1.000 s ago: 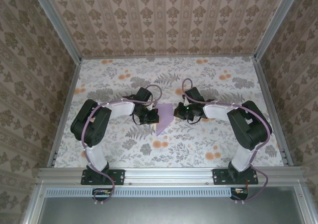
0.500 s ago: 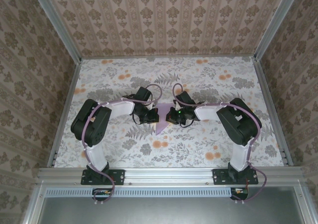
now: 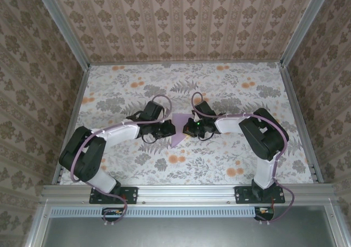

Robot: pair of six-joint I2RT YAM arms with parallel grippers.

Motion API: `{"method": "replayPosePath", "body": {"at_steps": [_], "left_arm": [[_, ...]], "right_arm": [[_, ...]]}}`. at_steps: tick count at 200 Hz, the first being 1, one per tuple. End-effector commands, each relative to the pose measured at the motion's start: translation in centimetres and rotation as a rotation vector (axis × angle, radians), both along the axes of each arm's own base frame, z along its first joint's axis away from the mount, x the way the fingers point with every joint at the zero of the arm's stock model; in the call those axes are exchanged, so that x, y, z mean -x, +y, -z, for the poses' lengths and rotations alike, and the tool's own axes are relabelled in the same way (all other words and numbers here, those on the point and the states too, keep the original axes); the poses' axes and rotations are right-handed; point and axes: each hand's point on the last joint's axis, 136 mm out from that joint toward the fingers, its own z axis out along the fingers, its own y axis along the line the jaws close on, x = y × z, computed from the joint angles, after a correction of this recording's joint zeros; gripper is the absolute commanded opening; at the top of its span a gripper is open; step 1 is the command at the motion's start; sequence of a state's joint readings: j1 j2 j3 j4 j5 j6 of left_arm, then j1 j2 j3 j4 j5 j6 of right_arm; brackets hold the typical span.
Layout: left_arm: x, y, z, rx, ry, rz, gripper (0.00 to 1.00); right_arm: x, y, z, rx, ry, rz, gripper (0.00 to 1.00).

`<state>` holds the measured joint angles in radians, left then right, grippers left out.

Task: Fold a paper plane with a square sheet of paper (pick it up from the middle)
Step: Third fold the triangle at the center of the table.

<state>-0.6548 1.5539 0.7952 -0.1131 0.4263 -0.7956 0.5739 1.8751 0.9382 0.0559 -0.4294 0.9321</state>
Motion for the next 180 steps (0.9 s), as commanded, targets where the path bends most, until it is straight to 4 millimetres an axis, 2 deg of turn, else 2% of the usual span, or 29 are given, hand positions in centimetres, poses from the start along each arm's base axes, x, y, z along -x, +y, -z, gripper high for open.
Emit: {"method": "replayPosePath", "body": {"at_steps": [1,45,86,180], "left_arm": [[0.7,-1.4,0.3,0.069,0.066,-0.046,0.09],[0.8,-2.4,1.9,0.053,0.111,-0.033,0.07],[0.9,-2.3,3.3,0.024,0.142,-0.030,0.07],[2.5,0.1,5.6,-0.047,0.195,-0.062,0.06]], "right_arm": [[2.3,-2.4,4.5,0.120,0.127,0.047,0.00],[2.5,-2.5,4.7,0.124,0.135,0.049,0.00],[2.6,-2.6,4.7,0.128,0.141,0.048,0.00],[3.1,-3.3,5.5,0.168,0.168,0.052,0.00]]}}
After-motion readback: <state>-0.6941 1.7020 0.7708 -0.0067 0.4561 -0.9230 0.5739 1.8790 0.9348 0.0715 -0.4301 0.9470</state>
